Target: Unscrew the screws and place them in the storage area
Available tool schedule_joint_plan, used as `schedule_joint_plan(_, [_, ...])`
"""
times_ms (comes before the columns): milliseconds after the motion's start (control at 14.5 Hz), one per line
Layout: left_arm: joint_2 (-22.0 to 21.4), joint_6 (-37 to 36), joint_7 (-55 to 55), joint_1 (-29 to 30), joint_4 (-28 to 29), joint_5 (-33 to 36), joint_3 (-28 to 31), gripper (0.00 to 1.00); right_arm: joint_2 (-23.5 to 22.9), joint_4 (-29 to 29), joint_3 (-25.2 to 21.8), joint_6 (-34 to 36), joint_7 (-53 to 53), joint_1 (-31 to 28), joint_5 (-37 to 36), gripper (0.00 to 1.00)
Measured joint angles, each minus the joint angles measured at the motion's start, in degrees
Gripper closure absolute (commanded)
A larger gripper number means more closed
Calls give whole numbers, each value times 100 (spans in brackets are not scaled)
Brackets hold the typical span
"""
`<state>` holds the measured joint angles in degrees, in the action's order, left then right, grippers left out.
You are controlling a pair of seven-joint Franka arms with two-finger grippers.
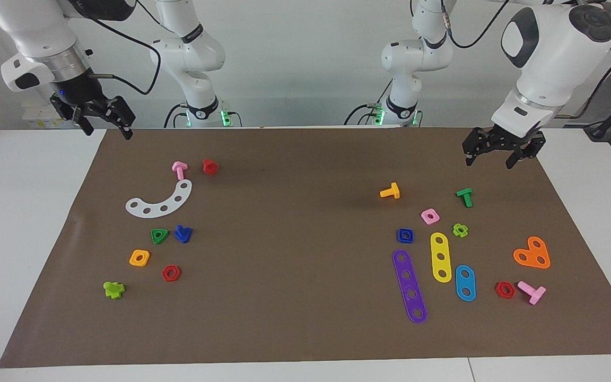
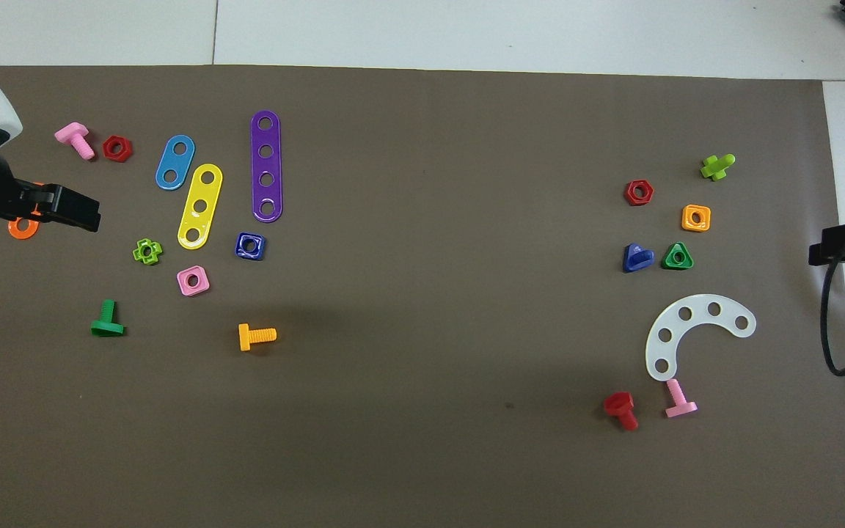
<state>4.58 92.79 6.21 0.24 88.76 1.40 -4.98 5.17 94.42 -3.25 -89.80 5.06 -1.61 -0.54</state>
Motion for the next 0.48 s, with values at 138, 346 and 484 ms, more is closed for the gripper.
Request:
schedule_joint_plan(138, [0, 0, 0, -1, 0, -1, -3, 0, 0, 0, -3, 0, 0, 64, -84, 0])
schedule_joint_plan(346, [0, 12, 0, 0, 0, -1, 2, 0, 0, 0, -78, 0, 0, 90, -89, 0])
schedule_joint_plan(484, [0, 71, 0, 0, 0, -1, 6, 0, 0, 0, -109, 0, 0, 102, -89, 0])
